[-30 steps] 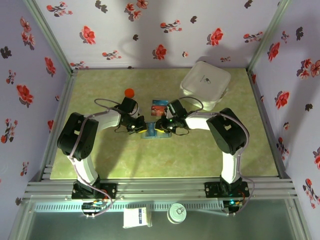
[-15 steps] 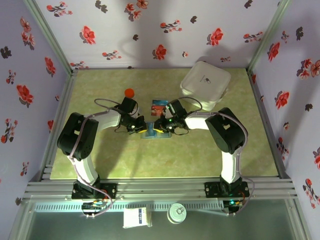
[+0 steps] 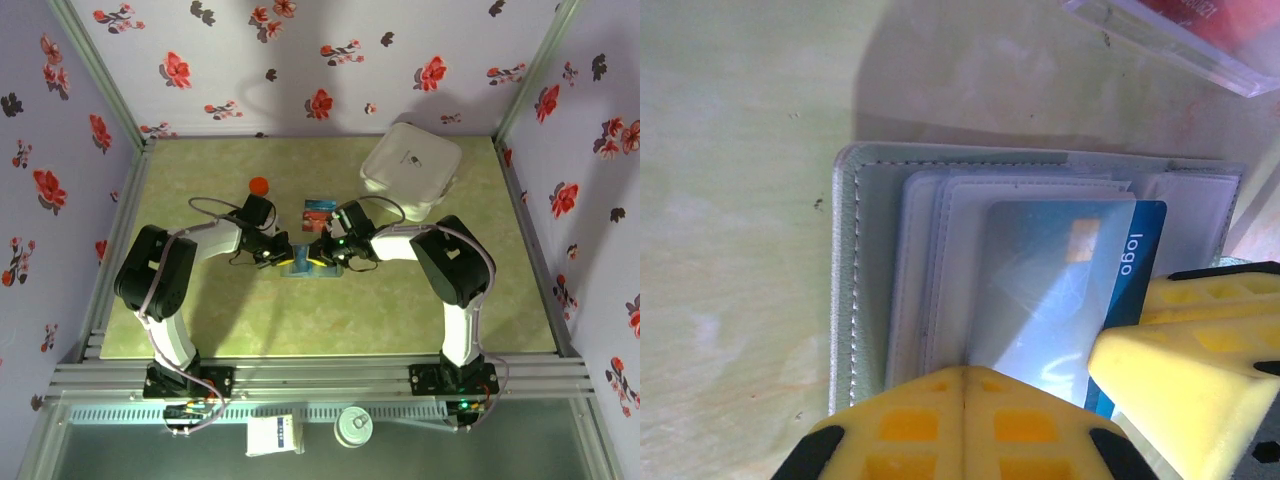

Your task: Take the credit cards out of the card holder

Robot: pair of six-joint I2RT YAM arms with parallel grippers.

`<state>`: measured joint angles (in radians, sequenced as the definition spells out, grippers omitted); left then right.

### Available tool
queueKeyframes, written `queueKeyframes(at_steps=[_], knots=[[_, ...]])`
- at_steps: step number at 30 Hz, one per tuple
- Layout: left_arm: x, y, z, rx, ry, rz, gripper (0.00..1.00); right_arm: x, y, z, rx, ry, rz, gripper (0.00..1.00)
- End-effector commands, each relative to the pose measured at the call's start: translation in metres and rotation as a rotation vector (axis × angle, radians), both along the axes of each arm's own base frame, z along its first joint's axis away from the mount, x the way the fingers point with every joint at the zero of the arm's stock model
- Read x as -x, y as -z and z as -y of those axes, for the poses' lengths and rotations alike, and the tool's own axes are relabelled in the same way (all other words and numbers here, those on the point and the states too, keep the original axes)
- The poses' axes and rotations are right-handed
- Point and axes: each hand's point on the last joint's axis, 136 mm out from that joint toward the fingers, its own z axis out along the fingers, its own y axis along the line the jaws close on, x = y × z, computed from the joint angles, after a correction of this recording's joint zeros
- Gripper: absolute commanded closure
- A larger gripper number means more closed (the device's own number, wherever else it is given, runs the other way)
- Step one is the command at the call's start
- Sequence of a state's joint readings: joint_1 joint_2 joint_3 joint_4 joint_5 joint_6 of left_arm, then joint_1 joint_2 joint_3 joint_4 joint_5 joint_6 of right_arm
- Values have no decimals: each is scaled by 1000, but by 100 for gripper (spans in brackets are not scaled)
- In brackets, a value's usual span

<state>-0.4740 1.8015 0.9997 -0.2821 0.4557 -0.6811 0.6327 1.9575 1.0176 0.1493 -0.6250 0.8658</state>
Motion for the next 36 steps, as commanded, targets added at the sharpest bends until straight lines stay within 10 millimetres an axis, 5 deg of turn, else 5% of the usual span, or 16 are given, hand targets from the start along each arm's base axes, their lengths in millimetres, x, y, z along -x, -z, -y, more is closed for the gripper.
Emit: queueKeyframes(at_steps=[1,36], knots=[[11,11,-6,-39,-11,-55,100,2,-9,-2,-32,-3,6,89],[11,11,-7,-47,-13,-64,100,-4,-16,7,-101,52,13,85]])
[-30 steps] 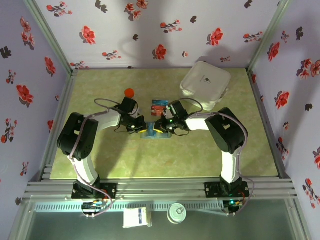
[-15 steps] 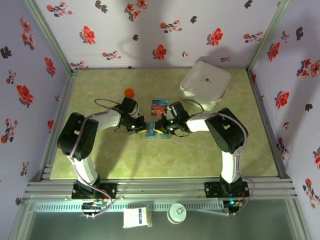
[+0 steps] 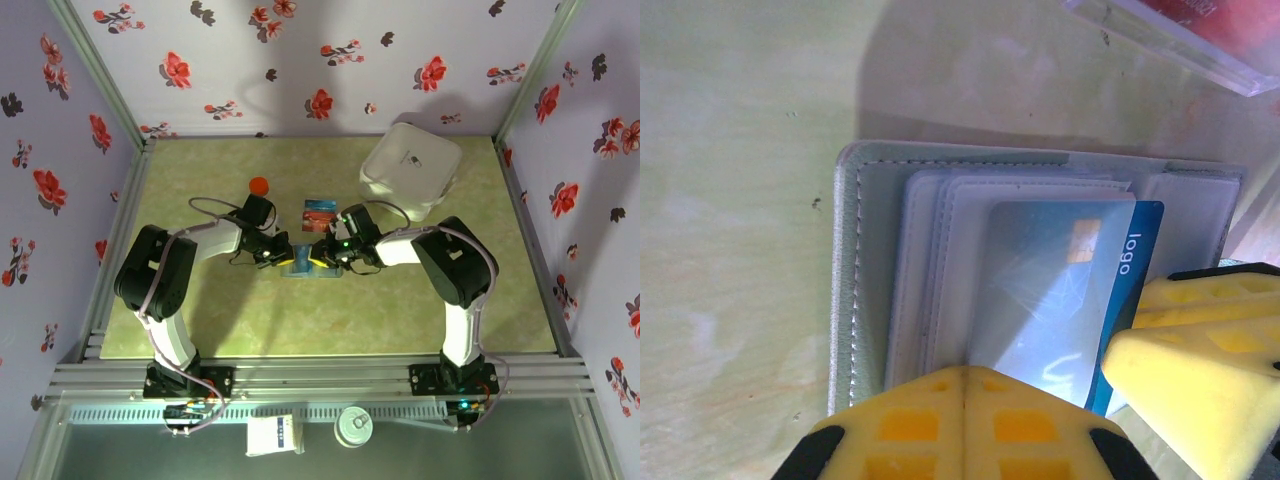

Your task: Take the credit cards out of the card holder

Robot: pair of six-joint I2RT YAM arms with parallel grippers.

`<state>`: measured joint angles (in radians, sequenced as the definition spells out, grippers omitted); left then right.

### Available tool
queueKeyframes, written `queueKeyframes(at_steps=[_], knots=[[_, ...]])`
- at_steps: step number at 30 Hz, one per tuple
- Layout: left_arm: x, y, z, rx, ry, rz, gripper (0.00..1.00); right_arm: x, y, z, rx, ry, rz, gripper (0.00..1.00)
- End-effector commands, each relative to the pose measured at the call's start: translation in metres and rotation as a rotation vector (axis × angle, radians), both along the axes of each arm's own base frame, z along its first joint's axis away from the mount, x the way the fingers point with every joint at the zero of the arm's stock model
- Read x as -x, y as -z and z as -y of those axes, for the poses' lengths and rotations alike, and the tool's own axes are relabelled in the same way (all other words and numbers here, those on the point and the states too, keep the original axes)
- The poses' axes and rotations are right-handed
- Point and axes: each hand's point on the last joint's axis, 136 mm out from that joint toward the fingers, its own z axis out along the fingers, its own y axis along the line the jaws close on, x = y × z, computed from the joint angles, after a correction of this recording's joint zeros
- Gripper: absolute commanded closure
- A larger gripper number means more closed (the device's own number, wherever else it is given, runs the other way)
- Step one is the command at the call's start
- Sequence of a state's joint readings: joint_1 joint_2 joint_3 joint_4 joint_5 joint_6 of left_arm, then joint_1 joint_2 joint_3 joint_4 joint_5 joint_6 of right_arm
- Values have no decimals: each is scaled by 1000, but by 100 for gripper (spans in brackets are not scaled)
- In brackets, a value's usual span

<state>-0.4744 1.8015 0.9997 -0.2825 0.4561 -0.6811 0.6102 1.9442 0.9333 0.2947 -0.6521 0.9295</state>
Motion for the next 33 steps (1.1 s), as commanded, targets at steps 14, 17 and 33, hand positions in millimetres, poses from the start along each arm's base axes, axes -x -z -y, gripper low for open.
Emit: queueKeyframes(at_steps=[14,17,33], knots=[[11,11,-8,-47,-14,-66,100,-3,-16,-7,-94,-1,5,90],[11,12,-8,-49,-13,-66,100,-3,-15,-5,-85,7,9,92],[13,14,-10,-63,-18,-77,100,-4,-11,27,-40,66,18,98]])
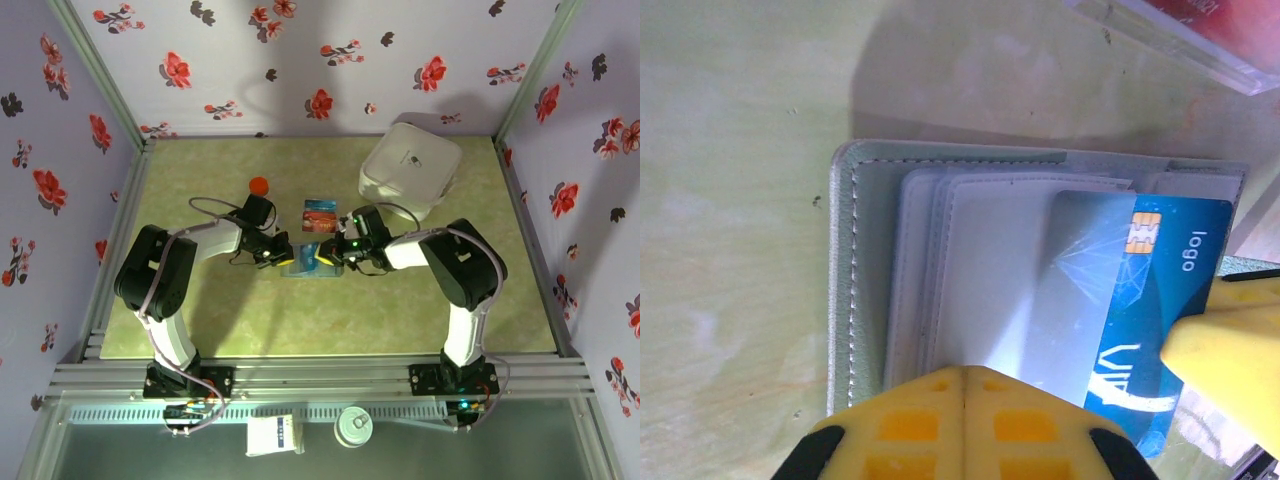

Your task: Take the credit cards out of the card holder

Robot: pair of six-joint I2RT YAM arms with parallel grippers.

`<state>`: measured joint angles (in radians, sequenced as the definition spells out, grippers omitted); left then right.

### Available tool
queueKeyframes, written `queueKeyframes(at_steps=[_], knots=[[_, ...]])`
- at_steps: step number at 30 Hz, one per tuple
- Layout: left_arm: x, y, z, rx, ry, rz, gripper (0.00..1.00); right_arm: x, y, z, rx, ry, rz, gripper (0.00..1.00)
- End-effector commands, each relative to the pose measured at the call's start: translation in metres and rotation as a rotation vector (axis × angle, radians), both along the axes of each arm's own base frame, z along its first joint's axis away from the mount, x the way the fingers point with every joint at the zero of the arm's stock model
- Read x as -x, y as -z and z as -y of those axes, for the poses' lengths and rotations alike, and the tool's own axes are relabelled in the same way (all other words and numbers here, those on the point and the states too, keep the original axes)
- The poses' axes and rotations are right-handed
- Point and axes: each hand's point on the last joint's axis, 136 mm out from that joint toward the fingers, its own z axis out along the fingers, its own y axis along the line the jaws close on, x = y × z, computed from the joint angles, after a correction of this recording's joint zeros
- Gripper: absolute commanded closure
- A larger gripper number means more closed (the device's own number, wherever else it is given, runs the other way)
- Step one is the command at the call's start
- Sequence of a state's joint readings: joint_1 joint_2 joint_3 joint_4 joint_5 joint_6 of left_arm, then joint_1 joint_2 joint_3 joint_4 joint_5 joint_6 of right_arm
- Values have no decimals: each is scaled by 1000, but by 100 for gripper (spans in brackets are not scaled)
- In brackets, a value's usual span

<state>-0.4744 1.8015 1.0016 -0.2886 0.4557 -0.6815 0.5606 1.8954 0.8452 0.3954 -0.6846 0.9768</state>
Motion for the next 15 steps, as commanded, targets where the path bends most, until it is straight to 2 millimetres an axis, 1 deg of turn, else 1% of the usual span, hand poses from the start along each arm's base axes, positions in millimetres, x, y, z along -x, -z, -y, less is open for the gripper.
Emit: queueKeyframes(at_steps=[1,5,15], knots=[[12,13,-10,-60,-17,-72,100,0,-2,10,24,13,17,98],[13,12,-9,-55,-18,-72,100,2,-5,18,50,15,24,98],[12,-3,0,1,-18,-50,100,7,-32,35,175,-18,97,100]])
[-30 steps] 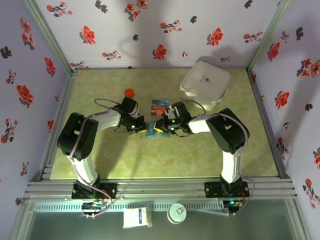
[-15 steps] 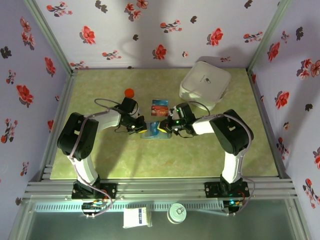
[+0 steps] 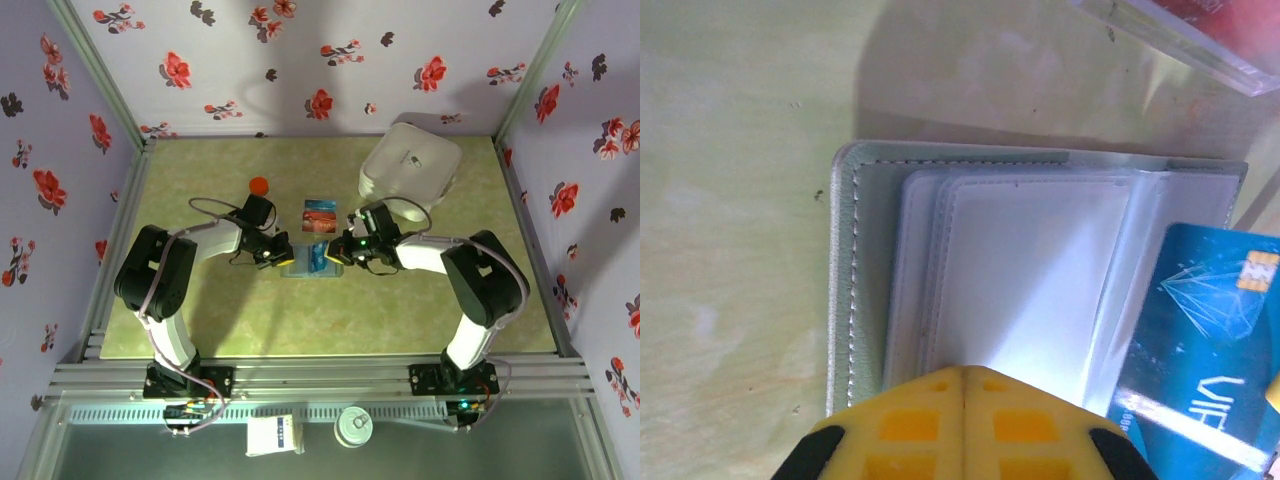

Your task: Take the credit cards out of the card holder

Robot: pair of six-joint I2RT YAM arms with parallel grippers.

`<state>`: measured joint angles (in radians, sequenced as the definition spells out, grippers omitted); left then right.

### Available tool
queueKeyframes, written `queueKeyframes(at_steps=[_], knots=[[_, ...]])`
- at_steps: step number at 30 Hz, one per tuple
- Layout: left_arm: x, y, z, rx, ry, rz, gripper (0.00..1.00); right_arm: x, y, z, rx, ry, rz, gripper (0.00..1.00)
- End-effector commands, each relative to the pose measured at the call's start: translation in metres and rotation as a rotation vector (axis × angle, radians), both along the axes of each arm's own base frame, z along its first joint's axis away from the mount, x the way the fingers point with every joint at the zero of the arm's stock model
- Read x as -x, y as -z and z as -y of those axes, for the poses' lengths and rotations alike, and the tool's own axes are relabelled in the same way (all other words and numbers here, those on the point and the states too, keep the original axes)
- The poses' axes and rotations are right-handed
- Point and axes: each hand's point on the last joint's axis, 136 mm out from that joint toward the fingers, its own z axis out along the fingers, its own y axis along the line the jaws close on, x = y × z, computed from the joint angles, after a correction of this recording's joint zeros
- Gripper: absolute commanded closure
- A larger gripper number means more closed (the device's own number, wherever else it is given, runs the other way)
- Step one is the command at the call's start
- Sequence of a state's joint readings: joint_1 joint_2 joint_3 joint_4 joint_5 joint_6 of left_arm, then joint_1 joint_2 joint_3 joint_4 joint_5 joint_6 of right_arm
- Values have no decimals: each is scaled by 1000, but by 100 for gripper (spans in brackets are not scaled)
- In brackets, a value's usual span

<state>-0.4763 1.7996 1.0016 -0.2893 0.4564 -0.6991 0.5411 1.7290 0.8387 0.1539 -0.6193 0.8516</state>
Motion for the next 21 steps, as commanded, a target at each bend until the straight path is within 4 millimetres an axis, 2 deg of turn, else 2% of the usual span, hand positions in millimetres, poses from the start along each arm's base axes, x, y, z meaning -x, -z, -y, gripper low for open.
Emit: queueKeyframes(at_steps=[1,8,13,21], knots=[[10,-4,-1,3,-8,-34,100,-2,-11,11,86,-23,49,100],[5,-20,4,27,-6,0,100,-1,-32,27,257,-133,131,100],[4,-28,2,36,-10,29,97,-4,-45,40,403,-281,268,100],[2,-37,-10,28,-31,80,92,-29,-62,57,677,-615,525,100]])
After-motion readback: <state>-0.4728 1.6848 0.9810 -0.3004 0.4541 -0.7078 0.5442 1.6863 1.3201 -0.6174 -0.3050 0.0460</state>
